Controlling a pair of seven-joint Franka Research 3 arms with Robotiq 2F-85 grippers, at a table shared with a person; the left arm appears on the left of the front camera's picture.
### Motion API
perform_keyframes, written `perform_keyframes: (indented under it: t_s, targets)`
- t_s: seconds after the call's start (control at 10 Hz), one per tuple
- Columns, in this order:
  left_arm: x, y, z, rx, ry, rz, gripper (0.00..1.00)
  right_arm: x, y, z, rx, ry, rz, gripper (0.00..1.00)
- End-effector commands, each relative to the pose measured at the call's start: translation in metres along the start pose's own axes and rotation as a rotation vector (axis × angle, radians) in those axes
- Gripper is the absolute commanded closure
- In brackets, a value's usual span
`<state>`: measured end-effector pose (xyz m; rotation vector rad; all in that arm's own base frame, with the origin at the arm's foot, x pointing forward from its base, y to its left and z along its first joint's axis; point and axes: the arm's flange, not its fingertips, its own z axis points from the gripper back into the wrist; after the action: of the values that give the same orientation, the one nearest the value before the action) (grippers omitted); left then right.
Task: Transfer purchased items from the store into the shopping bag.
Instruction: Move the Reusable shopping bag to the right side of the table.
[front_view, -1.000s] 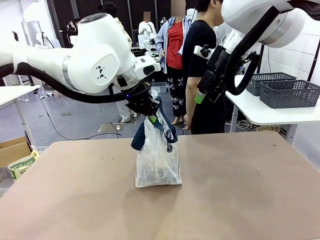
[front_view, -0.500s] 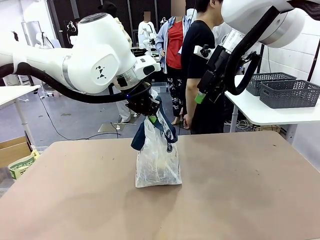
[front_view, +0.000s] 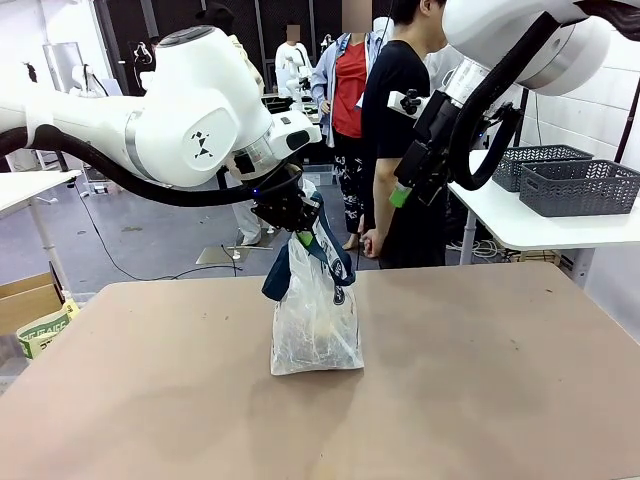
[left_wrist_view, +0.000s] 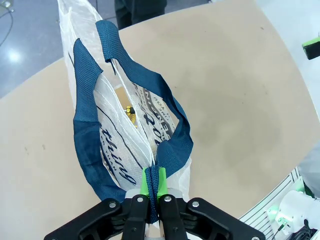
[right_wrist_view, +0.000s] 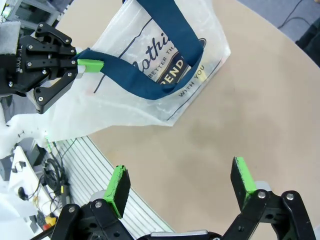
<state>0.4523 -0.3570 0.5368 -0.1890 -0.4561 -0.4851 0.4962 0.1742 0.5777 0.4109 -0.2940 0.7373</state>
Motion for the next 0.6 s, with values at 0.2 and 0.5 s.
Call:
perform_keyframes:
  t_s: [0.2,0.5]
  targets:
    - [0.0,0.0,0.001,0.004,-0.004,0.006,1.0,-0.009,-0.009,0.006,-0.04,-0.075,0.133,0.0]
    - [0.0,0.007,0.007,0.016,0.002,0.0,1.0,-0.006,-0.007,0.004,-0.059,-0.103,0.223,0.0]
